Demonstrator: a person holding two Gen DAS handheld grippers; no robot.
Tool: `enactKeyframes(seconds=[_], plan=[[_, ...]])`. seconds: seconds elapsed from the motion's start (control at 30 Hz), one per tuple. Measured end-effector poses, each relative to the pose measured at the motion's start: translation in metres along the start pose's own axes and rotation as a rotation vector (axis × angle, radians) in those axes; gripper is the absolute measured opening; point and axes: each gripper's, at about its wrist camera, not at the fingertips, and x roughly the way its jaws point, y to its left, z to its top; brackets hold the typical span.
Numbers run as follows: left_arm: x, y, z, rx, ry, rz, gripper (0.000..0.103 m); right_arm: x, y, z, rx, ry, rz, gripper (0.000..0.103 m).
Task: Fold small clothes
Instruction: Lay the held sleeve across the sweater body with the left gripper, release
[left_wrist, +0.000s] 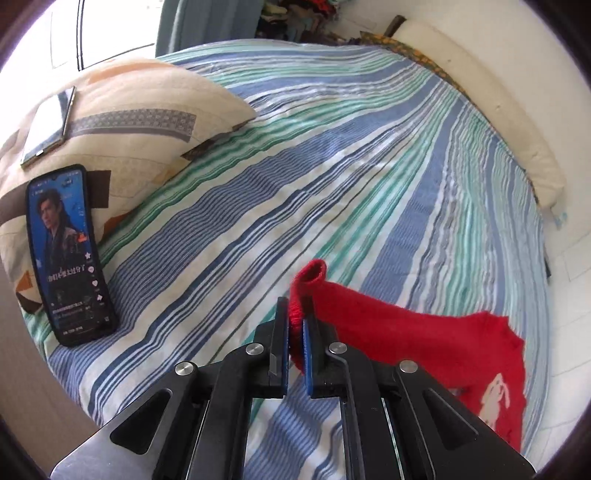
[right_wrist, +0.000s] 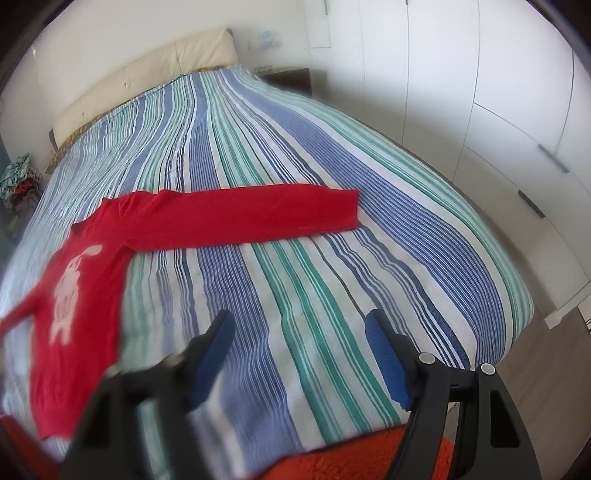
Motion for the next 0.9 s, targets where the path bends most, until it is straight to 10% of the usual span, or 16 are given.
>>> enactKeyframes(seconds=[0.17, 0.3, 0.47, 0.63, 0.77, 0.9], plan=[[0.077, 0.012, -0.020, 0.061, 0.125, 0.194, 0.017, 0.001, 0.001, 0.001, -0.007, 0.005, -0.004, 0.072], [0.043, 0.012, -0.021, 0.003, 0.005, 0.244, 0.070, -0.002, 0.003, -0.002, -0.029, 0.004, -0.012, 0.072], [-0.003, -0.034, -0.023, 0.118, -0.137, 0.149, 0.076, 0.002, -0.002, -0.001, -0.004, 0.013, -0.007, 0.072], [0.030, -0.098, -0.037, 0.319, -0.039, 0.033, 0.081, 0.007, 0.008, 0.001, -0.035, 0.032, -0.017, 0.072], [0.095, -0.077, -0.055, 0.324, 0.091, 0.303, 0.069, 0.005, 0.015, -0.002, -0.085, 0.024, -0.041, 0.072], [0.086, -0.023, -0.046, 0.152, 0.057, 0.393, 0.093, 0.001, 0.008, -0.003, -0.063, 0.013, -0.035, 0.072]])
